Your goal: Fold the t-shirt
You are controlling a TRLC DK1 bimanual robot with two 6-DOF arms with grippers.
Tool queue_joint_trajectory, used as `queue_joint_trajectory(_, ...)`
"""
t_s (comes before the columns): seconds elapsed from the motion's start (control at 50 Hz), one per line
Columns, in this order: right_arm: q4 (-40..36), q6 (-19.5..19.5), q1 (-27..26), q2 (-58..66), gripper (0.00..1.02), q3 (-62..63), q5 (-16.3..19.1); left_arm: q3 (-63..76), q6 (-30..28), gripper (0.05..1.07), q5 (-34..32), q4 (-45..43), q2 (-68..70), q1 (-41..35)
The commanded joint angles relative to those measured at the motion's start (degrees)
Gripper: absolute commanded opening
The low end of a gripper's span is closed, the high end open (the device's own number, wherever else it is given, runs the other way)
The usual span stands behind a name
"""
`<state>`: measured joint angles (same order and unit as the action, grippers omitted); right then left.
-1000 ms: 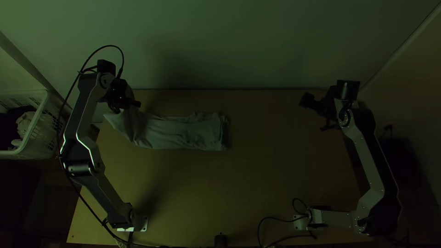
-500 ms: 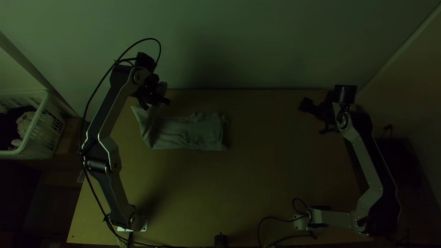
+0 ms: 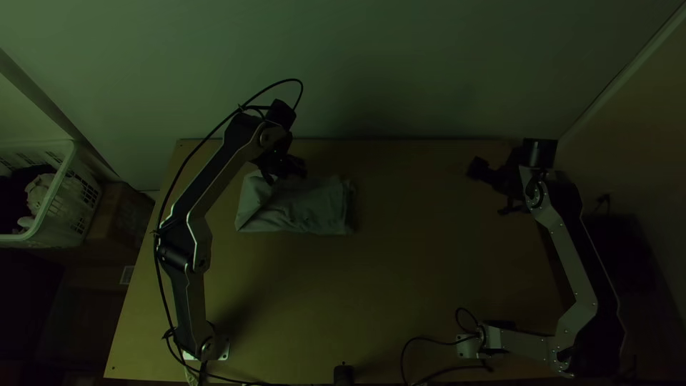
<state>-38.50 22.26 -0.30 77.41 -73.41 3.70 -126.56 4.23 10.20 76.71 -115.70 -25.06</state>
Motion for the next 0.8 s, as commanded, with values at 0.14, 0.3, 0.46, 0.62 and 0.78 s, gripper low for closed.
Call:
queue_joint_trajectory(0.14, 0.3, 0.7, -0.1, -2.3, 0.98, 2.2, 0.3, -2.8, 8.0, 0.08, 0.4, 0.3, -4.7, -5.1)
queue_joint_trajectory(0.3, 0.6, 0.7, -0.1, -2.7, 0.98, 3.6, 0.3, -3.2, 11.7, 0.08, 0.4, -0.9, -7.1, -8.5)
queue_joint_trajectory(0.46, 1.3, 0.9, 0.2, -3.4, 0.98, 5.1, 0.3, -4.6, 14.8, 0.08, 0.4, -2.4, -9.7, -10.6)
queue_joint_trajectory(0.62, 2.4, 1.5, 0.5, -3.8, 0.98, 7.0, 0.3, -4.7, 17.7, 0.42, -0.2, -6.3, -10.9, -14.0)
queue_joint_trajectory(0.78, 2.7, 1.6, 1.3, -4.6, 0.98, 8.7, 0.3, -4.7, 20.1, 1.03, -1.1, -9.7, -10.3, -14.8)
